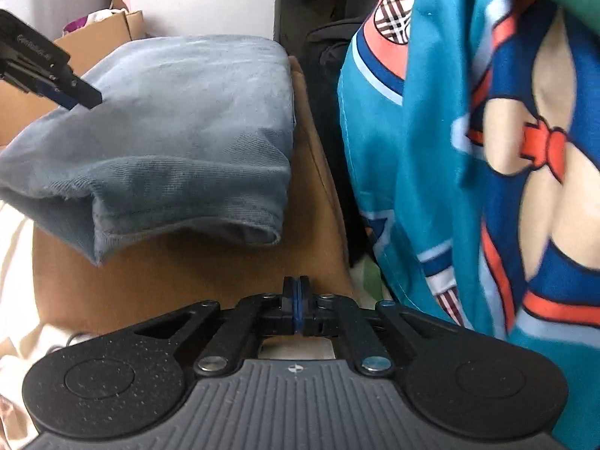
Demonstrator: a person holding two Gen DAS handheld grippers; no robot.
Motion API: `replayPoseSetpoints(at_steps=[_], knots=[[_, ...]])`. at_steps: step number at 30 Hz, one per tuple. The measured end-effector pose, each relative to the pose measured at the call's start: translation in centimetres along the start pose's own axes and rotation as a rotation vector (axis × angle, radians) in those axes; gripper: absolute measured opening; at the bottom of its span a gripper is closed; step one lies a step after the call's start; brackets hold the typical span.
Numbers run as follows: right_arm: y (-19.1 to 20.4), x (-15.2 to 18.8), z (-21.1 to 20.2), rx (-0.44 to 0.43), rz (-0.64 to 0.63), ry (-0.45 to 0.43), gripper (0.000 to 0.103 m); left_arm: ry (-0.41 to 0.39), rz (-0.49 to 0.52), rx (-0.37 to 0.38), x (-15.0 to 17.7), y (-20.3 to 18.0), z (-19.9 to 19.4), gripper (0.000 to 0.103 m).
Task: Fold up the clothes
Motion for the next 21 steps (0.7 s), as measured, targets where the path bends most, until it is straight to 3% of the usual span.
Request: replayPoseSetpoints(at_steps=[5, 12, 16, 21], knots=[[-0.3, -1.6, -3.0, -0.029, 0.043, -0.068, 0.002, -0.001, 0.001, 0.003, -0.1, 0.0, 0.1, 0.050], [0.6, -4.7, -4.9, -0.087, 0.099, -0.178, 0.023, 0.001, -0.001, 0.005, -0.2, -0.1, 0.1, 0.050], [2.2, -5.3, -3.8, -0.117, 0.058, -0.159, 0.023, 0.002, 0.002, 0.008, -0.1, -0.2, 0.1, 0.050], [3.7, -3.2, -3.2, -0.126, 0.007, -0.091, 0.024, 0.010, 0.004, 0.014, -0.3, -0.1, 0.2, 0.050]])
Point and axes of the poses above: each gripper's, at about its wrist camera, not at the fingertips, and z roughly the way its jaws point, y to its left, x to its underside, the point moved 4 cm from there along z, roughly the way its jaws point, and after that the axes turned 4 degrees about -x, right-handed, at the moved point
